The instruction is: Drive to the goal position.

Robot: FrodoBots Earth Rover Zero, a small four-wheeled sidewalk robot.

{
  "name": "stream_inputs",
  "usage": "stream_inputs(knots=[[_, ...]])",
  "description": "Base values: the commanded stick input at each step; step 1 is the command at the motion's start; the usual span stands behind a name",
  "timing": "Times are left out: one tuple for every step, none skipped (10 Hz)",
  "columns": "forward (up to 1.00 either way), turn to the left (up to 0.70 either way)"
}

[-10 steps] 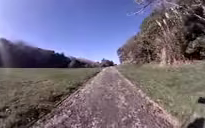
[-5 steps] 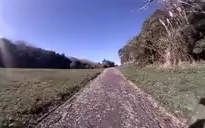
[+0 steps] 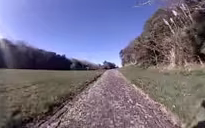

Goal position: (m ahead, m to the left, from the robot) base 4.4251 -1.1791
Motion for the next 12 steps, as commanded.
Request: stream_inputs(knots=[[1.0,0.0],[1.0,0.0],[1.0,0.0],[1.0,0.0],[1.0,0.0],[1.0,0.0],[1.0,0.0],[1.0,-0.4],[1.0,-0.4],[1.0,-0.4],[1.0,-0.4],[1.0,-0.4]])
